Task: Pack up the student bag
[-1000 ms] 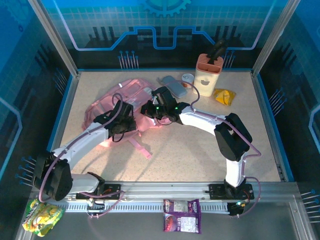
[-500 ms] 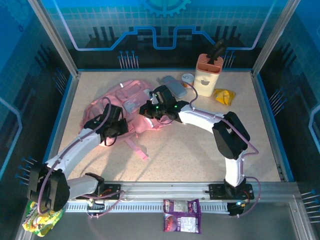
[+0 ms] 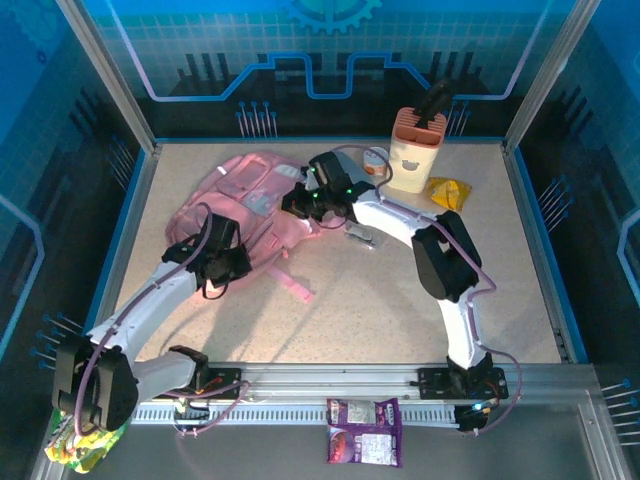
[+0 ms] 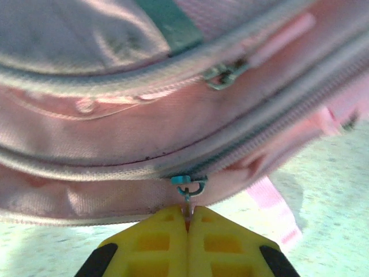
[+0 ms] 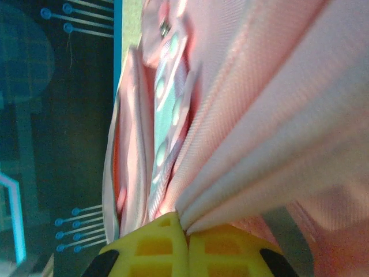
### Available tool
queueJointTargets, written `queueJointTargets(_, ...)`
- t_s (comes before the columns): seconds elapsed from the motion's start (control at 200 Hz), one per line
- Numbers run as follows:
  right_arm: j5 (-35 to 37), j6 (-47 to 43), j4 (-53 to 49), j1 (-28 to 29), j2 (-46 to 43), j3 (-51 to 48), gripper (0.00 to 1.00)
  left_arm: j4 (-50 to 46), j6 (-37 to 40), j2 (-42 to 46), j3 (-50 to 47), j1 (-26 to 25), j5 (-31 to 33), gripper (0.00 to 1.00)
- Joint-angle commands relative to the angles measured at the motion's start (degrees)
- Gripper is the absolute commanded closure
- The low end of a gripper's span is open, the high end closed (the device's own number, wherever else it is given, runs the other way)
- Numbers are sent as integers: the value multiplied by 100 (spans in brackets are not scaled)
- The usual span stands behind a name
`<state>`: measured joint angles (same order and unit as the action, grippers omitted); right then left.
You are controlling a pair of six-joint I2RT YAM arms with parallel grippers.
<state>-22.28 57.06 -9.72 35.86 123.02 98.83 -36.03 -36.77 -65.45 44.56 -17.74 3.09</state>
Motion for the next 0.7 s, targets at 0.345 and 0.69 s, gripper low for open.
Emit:
queueJointTargets(0.345, -48, -685, -883, 107, -597, -505, 46, 937, -863, -662, 687, -675, -472, 100)
queueJointTargets(0.69, 191, 597, -80, 554, -514, -982, 41, 884, -1033, -704, 748, -909, -513, 100)
